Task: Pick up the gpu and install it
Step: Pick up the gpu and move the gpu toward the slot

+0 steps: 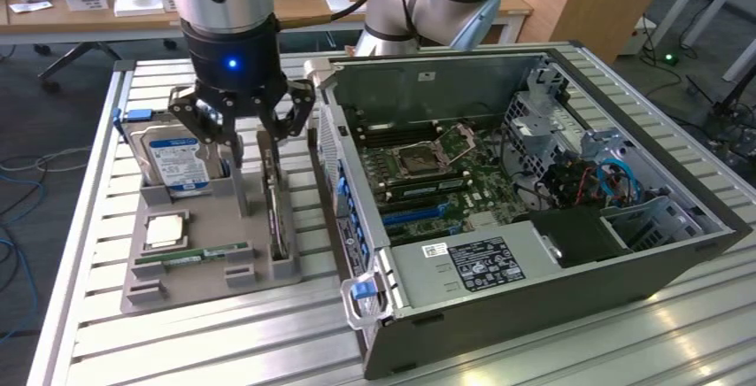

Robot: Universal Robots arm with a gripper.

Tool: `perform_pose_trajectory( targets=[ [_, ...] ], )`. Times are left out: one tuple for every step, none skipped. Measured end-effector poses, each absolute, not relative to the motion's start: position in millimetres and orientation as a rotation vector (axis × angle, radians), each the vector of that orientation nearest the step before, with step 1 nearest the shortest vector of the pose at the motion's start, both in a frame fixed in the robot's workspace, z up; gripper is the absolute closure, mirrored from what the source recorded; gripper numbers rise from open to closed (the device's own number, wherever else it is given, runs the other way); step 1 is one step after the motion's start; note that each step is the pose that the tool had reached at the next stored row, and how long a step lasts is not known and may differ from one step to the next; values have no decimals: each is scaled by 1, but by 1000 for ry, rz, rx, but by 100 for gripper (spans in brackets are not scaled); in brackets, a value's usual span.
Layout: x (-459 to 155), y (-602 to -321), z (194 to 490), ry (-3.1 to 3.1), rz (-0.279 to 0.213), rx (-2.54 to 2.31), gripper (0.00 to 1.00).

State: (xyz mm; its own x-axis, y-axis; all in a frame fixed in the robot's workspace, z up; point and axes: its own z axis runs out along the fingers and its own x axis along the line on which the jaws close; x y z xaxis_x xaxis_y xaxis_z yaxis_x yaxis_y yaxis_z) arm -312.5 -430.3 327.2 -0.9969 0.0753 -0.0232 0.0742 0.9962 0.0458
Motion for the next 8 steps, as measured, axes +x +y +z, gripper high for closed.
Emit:
perform_pose_trajectory(
  targets=[
    [-312, -430, 325, 3114, 70, 117, 53],
    [-312, -430, 324, 3114, 70, 117, 53],
    [-312, -430, 323, 3114, 70, 117, 53],
    [-312, -430, 322, 3114, 70, 117, 53],
    [-312, -430, 321, 3114, 70, 117, 53],
    [-313, -430, 321, 3114, 70, 117, 53],
    [-312, -430, 321, 3114, 70, 117, 53],
    [-312, -430, 319, 3114, 70, 117, 53]
  ],
)
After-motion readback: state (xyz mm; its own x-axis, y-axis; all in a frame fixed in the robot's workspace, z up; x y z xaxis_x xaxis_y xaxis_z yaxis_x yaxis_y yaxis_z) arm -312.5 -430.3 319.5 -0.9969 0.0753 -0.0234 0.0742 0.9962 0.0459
